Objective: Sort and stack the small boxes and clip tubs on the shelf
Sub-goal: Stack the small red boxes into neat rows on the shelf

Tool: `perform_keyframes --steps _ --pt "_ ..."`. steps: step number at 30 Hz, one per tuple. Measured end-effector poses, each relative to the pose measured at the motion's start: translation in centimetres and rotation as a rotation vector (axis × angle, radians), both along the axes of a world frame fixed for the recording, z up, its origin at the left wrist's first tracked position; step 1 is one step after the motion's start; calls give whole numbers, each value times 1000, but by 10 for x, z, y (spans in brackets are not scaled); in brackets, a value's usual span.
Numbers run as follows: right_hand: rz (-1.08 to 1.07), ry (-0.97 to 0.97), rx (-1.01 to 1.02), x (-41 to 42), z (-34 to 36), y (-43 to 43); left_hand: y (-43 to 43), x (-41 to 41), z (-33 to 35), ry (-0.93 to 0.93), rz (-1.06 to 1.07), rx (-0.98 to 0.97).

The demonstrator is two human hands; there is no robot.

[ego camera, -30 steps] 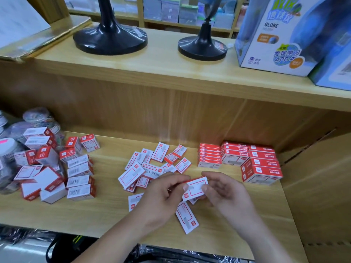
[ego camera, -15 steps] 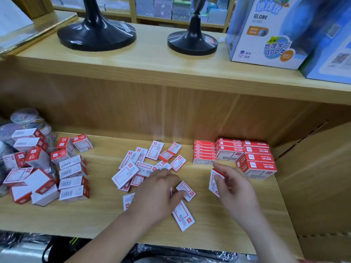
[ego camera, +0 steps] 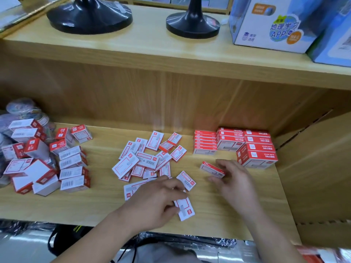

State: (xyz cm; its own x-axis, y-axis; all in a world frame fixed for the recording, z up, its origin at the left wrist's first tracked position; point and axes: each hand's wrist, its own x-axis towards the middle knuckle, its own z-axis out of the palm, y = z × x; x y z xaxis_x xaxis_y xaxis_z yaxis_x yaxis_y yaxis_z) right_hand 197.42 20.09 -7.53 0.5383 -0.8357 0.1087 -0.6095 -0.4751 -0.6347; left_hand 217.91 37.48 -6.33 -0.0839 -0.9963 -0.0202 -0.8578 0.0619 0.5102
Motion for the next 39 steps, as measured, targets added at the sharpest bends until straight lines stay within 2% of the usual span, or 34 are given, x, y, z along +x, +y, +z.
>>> perform_keyframes --steps 3,7,12,16,21,25,31,36,39 --pt "-87 -123 163 -17 -4 -2 -3 3 4 -23 -35 45" --pt "-101 -249 294 -19 -7 -6 -7 5 7 40 -2 113" --pt "-100 -270 224 -12 -19 -10 -13 7 12 35 -15 146" --pt "-84 -138 63 -1 -22 -14 -13 8 15 21 10 176" --pt "-114 -64 16 22 -21 -22 -15 5 22 137 90 192" --pt "-126 -86 -9 28 -23 -25 -32 17 33 261 229 65" --pt "-187 -249 76 22 -29 -30 -78 4 26 90 302 -147" --pt "-87 -195 48 17 -31 -28 -101 -9 1 70 376 -168" --pt "-87 -151 64 20 -32 -24 -103 -6 -5 70 442 -254"
